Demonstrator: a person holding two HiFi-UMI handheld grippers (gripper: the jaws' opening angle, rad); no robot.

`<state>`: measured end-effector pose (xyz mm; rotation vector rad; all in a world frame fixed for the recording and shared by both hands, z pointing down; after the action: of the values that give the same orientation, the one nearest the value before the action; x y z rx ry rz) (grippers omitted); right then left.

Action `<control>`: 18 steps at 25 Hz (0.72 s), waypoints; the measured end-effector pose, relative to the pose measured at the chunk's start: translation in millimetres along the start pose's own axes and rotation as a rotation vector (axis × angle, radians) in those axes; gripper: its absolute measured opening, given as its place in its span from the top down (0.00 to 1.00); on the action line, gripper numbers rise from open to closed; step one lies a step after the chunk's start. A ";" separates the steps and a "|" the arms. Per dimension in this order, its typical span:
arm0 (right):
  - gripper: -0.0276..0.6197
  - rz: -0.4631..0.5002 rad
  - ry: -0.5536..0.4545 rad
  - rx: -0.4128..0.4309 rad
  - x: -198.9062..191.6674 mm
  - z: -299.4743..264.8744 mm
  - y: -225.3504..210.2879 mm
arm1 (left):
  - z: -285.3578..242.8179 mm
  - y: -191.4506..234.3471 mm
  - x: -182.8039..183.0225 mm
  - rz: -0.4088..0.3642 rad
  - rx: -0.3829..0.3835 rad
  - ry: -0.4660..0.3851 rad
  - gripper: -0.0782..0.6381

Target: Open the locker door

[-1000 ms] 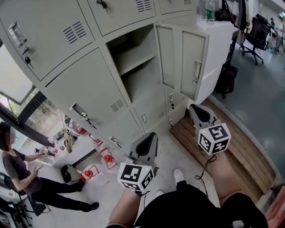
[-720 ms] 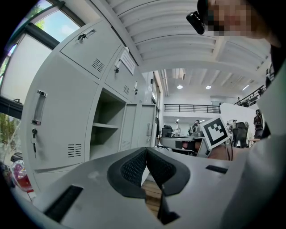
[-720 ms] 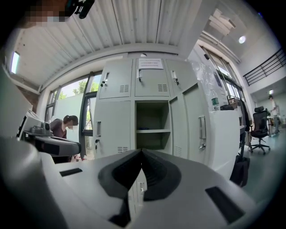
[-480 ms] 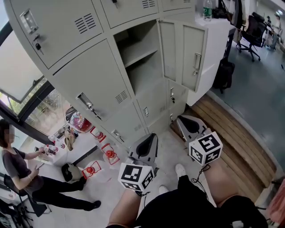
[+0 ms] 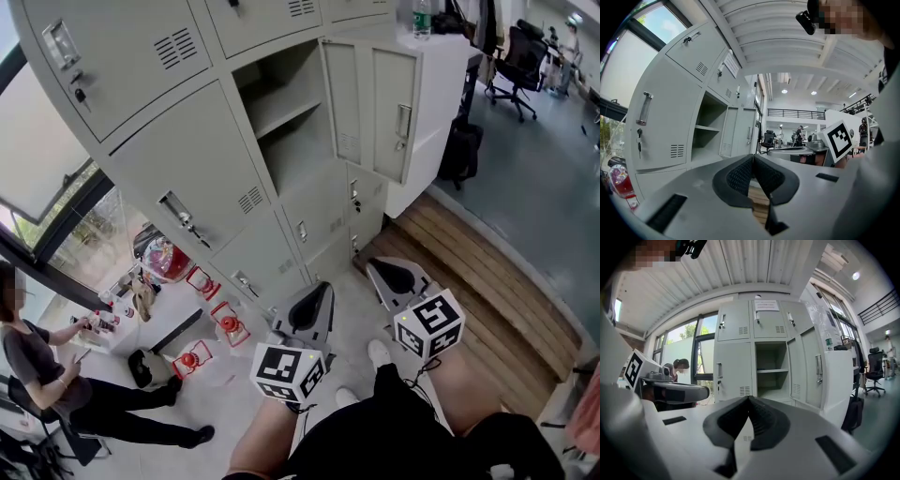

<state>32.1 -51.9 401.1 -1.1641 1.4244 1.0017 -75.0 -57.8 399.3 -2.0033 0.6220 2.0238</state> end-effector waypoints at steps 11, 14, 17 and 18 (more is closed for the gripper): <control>0.87 0.035 0.010 0.033 0.7 14.5 20.9 | 10.6 -9.2 4.0 -0.002 -0.004 -0.018 0.87; 0.87 0.038 0.008 0.038 1.9 16.6 23.9 | 12.8 -10.2 5.6 -0.004 -0.001 -0.025 0.87; 0.87 0.039 0.006 0.040 2.4 19.2 25.8 | 14.5 -11.5 6.2 -0.005 0.000 -0.029 0.87; 0.87 0.040 0.005 0.041 2.7 19.6 26.1 | 14.7 -11.7 6.6 -0.005 0.001 -0.030 0.87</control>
<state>10.1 -28.3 395.5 -1.1130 1.4704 0.9932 -83.2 -41.8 390.9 -1.9685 0.6108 2.0464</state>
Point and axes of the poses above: the fingertips, and each gripper's own axes: z backward along the fingers, y to its left, x out of its top, the point moved 2 cm from there along z, backward along the fingers, and after that the axes turned 6 degrees about -x, right-handed, at the moved point
